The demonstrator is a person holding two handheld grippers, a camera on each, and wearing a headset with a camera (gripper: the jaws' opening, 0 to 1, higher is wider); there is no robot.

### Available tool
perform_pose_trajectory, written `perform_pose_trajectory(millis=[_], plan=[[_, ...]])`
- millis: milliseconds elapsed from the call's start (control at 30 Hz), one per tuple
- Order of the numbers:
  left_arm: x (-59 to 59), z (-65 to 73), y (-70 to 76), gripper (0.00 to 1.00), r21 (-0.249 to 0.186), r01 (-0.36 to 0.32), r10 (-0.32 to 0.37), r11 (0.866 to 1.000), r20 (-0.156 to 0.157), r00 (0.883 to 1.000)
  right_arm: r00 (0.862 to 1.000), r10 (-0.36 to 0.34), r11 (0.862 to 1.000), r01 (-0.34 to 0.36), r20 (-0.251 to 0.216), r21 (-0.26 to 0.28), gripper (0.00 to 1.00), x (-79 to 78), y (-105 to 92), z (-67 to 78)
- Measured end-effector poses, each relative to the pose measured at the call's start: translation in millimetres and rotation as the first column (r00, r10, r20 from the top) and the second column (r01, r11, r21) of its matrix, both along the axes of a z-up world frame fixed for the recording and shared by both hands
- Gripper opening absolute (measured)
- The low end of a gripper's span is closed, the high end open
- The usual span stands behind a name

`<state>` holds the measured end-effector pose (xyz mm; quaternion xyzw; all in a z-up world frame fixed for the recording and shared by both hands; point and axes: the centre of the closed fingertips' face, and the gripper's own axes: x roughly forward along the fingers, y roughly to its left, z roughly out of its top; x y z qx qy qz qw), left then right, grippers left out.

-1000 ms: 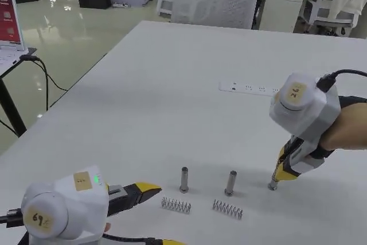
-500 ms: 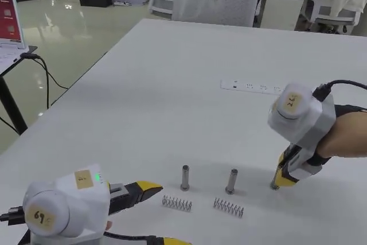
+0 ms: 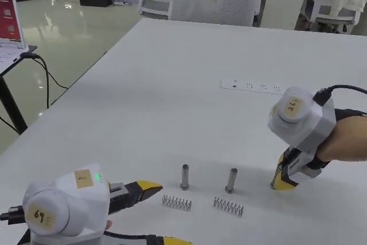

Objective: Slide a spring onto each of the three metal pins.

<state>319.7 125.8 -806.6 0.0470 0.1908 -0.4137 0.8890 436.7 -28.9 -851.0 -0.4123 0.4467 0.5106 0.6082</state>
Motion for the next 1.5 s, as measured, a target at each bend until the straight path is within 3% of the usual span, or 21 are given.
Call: perform_pose_trajectory(millis=[433, 667, 800, 1100, 1500], plan=[[-0.1, 0.0, -2.1, 0.58, 0.003, 0.013, -0.013, 1.0, 0.002, 1.0, 0.999, -0.003, 1.0, 0.001, 0.051, 0.031, 0.24, -1.2, 0.9, 16.2], [-0.6, 0.3, -3.5, 0.58, 0.004, 0.022, -0.022, 1.0, 0.005, 1.0, 0.997, -0.002, 0.996, -0.005, 0.075, 0.089, 0.25, -4.8, 13.5, 34.0], [-0.8, 0.6, -3.8, 0.58, 0.004, 0.026, -0.026, 1.0, 0.006, 1.0, 0.998, 0.006, 0.992, -0.014, 0.065, 0.127, 0.25, -13.1, 25.7, 40.7], [-1.6, 1.4, -3.8, 0.57, 0.004, 0.028, -0.028, 1.0, 0.01, 1.0, 0.998, 0.037, 0.989, -0.043, 0.048, 0.144, 0.25, -31.7, 41.3, 38.7], [-1.9, 2.7, -4.9, 0.57, 0.004, 0.029, -0.029, 1.0, 0.015, 0.999, 0.997, 0.072, 0.987, -0.071, -0.006, 0.146, 0.23, -62.8, 56.3, 18.9]])
